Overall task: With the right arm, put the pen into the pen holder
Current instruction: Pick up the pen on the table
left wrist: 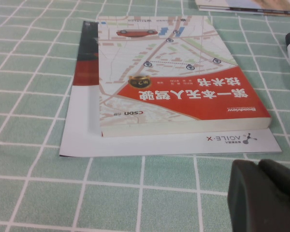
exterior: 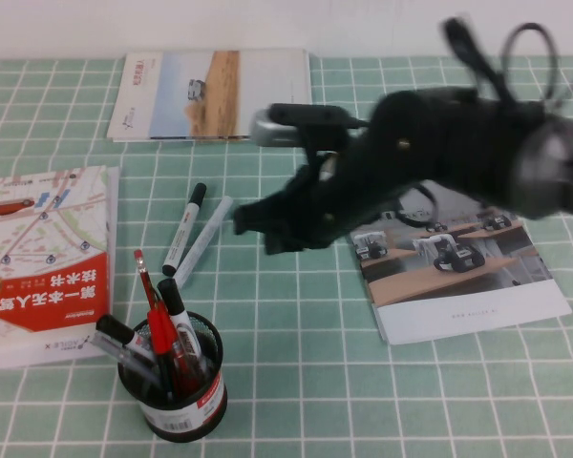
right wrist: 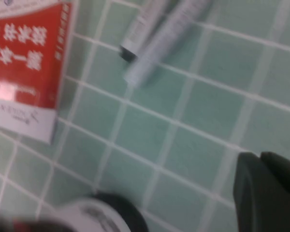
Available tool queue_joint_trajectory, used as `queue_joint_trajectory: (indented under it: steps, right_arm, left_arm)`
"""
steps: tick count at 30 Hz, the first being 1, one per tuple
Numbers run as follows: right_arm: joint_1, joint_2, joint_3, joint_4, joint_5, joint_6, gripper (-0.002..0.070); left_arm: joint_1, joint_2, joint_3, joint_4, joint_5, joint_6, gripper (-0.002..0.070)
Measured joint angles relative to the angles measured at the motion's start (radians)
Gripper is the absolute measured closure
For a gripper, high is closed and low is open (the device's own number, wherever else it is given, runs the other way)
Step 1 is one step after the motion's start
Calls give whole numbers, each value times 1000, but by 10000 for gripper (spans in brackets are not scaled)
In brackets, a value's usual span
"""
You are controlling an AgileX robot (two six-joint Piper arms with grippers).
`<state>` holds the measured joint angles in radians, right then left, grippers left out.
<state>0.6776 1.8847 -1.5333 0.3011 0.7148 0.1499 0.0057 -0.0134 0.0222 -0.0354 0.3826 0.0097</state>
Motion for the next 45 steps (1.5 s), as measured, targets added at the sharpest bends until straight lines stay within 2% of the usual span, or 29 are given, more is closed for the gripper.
queue_joint_trajectory:
  steps: [4, 6, 9, 13, 16, 24, 36, 40, 45]
  right_arm:
    - [32, 133, -185, -27, 66, 31, 676]
    - [42, 188, -273, -37, 96, 36, 641]
    - [53, 273, -388, -49, 148, 50, 552]
    - [60, 370, -529, -80, 222, 128, 374]
    - [60, 433, -619, -115, 248, 203, 309]
    - [68, 565, -806, -232, 250, 336, 330]
    - [72, 655, -887, -281, 299, 348, 346]
    - [77, 655, -889, -301, 348, 328, 388]
    - [79, 653, -896, -322, 393, 321, 487]
  left_arm:
    - [0, 0, 0, 0, 0, 0, 679]
    - [0, 0, 0, 0, 0, 0, 679]
    - [0, 0, 0, 0, 0, 0, 679]
    - [0, 0, 0, 0, 0, 0, 679]
    - [0, 0, 0, 0, 0, 0, 679]
    - [0, 0, 0, 0, 0, 0, 679]
    - [0, 0, 0, 0, 0, 0, 679]
    - [0, 0, 0, 0, 0, 0, 679]
    - [0, 0, 0, 0, 0, 0, 679]
